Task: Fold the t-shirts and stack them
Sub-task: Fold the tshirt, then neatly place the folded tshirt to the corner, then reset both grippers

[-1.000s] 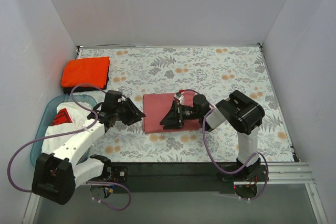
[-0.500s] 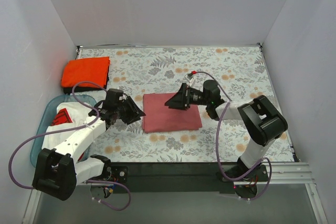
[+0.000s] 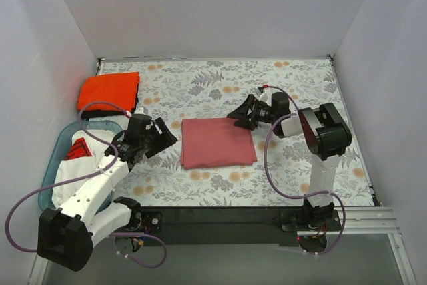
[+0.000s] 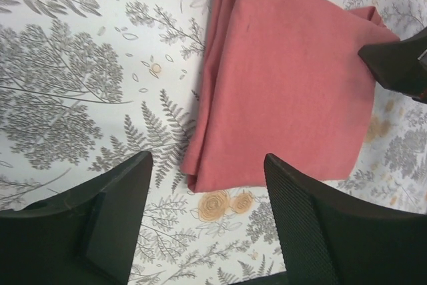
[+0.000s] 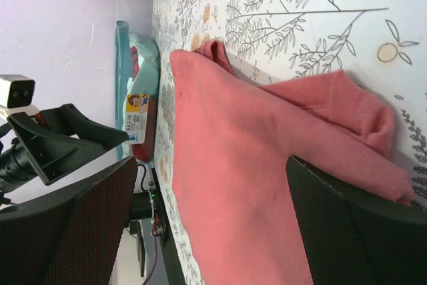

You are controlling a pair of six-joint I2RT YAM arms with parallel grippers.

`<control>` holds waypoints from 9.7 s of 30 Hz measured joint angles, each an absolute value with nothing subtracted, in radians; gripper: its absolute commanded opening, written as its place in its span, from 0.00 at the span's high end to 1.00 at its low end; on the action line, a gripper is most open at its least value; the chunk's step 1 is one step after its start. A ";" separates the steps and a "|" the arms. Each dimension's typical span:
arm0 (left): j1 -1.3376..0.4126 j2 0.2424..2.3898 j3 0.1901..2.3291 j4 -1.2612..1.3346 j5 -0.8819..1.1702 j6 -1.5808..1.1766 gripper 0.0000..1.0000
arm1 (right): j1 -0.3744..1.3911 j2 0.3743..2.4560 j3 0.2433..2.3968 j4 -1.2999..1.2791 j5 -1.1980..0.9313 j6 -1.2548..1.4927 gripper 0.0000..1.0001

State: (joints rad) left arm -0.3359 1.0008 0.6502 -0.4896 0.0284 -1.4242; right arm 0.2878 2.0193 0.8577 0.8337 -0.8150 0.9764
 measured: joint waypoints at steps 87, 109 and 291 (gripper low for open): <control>-0.269 1.177 0.617 -0.413 0.172 -1.696 0.22 | 1.081 1.712 1.166 -0.200 0.068 0.258 0.99; -0.467 1.317 0.528 -0.112 0.139 -1.909 0.34 | 1.066 1.776 1.166 -0.146 -0.028 0.286 0.99; -0.244 -0.001 0.574 -0.680 -0.555 -1.362 0.14 | 0.479 0.227 0.638 -0.624 0.643 0.232 0.03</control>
State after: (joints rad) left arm -0.2443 -0.0006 0.5735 -0.6796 -0.5549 -1.3621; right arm 0.4789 0.2272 0.6384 -0.6239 0.6426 0.2321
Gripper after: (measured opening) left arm 0.862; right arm 0.971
